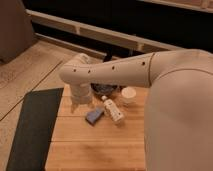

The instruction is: Place the bottle in the ceramic bowl

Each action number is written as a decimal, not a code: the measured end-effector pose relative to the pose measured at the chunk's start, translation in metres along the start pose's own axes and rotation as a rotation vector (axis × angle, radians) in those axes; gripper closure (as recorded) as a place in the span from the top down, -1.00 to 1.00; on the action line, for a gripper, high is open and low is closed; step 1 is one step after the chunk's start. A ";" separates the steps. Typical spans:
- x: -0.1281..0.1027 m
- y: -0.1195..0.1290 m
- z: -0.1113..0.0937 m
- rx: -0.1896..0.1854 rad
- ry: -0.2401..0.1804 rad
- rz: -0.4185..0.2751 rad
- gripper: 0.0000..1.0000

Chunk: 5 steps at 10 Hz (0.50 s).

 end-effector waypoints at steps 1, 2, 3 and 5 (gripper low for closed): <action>0.000 0.000 0.000 0.002 -0.003 -0.003 0.30; -0.003 -0.001 -0.001 0.009 -0.010 -0.014 0.30; -0.009 -0.007 -0.003 0.026 -0.024 -0.037 0.30; -0.035 -0.034 -0.013 0.083 -0.066 -0.121 0.30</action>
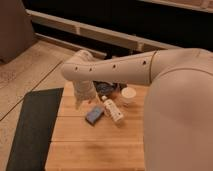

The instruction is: Place the bottle in the ceramic bowl

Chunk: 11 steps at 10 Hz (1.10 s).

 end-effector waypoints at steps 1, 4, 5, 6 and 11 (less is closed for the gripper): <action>-0.015 -0.018 -0.010 0.022 -0.035 -0.054 0.30; -0.040 -0.048 -0.038 0.029 -0.101 -0.216 0.30; -0.042 -0.054 -0.042 0.028 -0.108 -0.239 0.30; -0.044 -0.057 -0.045 0.029 -0.113 -0.253 0.30; -0.028 -0.127 -0.008 0.153 -0.030 -0.225 0.30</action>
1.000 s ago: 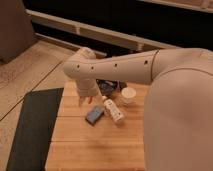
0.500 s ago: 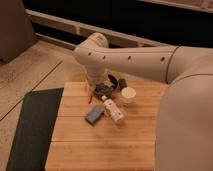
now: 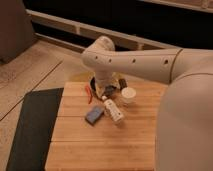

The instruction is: Place the bottle in the ceramic bowl

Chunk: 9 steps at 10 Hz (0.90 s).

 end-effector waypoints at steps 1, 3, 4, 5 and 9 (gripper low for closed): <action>0.002 -0.015 0.016 0.015 0.004 0.000 0.30; -0.008 -0.021 0.029 -0.009 -0.032 0.019 0.30; -0.012 -0.021 0.035 -0.028 -0.046 0.027 0.30; -0.017 -0.015 0.045 -0.071 -0.069 0.036 0.30; -0.011 0.010 0.072 -0.169 -0.073 0.038 0.30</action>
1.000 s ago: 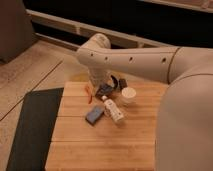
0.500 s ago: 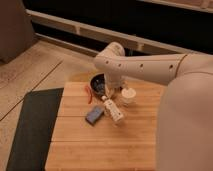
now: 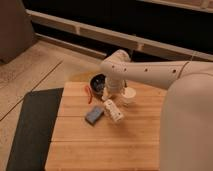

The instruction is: Place the bottle in the ceramic bowl

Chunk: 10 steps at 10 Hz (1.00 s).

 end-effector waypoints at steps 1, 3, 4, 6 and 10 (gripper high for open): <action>0.007 0.008 0.010 -0.013 0.025 -0.016 0.30; 0.019 0.022 0.028 -0.035 0.083 -0.048 0.30; 0.023 0.025 0.035 -0.041 0.105 -0.055 0.30; 0.029 0.019 0.048 -0.045 0.158 -0.065 0.30; 0.032 0.004 0.066 -0.075 0.214 -0.038 0.30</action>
